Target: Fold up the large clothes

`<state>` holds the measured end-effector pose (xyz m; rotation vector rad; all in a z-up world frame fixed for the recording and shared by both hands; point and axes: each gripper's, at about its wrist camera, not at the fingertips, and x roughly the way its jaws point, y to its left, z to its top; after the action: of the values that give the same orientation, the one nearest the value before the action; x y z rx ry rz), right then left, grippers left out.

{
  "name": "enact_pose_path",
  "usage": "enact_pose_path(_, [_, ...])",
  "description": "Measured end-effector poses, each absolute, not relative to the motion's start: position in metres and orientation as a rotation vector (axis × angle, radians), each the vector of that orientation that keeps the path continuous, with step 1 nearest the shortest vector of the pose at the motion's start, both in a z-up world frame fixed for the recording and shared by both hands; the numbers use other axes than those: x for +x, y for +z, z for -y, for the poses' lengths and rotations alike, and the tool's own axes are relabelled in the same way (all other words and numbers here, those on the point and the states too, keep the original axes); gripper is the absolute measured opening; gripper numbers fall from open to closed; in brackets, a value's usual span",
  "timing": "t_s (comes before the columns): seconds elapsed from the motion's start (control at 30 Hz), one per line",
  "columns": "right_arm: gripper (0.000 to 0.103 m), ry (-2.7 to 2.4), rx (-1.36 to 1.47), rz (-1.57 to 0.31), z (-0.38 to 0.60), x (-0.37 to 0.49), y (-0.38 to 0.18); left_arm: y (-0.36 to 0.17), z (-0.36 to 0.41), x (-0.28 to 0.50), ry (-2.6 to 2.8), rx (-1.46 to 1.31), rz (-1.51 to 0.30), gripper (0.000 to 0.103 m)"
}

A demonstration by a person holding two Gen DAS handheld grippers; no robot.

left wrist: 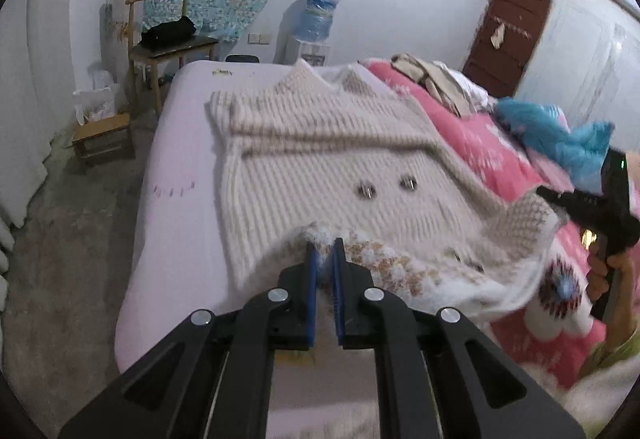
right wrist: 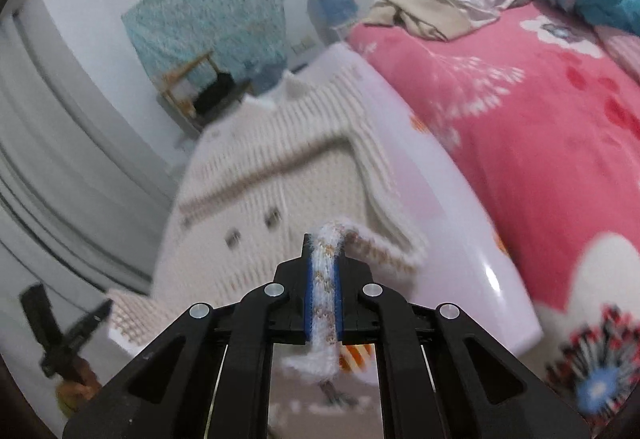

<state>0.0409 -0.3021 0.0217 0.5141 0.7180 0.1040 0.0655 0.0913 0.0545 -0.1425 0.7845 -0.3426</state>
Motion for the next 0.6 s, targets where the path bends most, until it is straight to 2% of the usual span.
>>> enact_pose_path(0.2, [0.009, 0.105, 0.549, -0.714, 0.308, 0.113, 0.014, 0.037, -0.114, 0.153, -0.317, -0.293, -0.830, 0.008])
enact_pose_path(0.4, [0.014, 0.073, 0.558, -0.773, 0.317, 0.178, -0.023, -0.003, -0.125, 0.214, -0.289, -0.335, -0.923, 0.014])
enact_pose_path(0.47, [0.016, 0.046, 0.566, -0.814, 0.321, 0.193, -0.042, -0.013, -0.127, 0.226, -0.251, -0.333, -0.949, 0.025])
enact_pose_path(0.5, [0.017, 0.040, 0.581, -0.830, 0.324, 0.198, -0.051, -0.013, -0.130, 0.230, -0.203, -0.317, -0.940, 0.040])
enact_pose_path(0.53, [0.017, 0.040, 0.592, -0.834, 0.327, 0.199, -0.054, -0.012, -0.132, 0.232, -0.192, -0.316, -0.928, 0.048])
enact_pose_path(0.6, [0.021, 0.063, 0.605, -0.826, 0.329, 0.198, -0.056, -0.004, -0.140, 0.232, -0.188, -0.344, -0.884, 0.054])
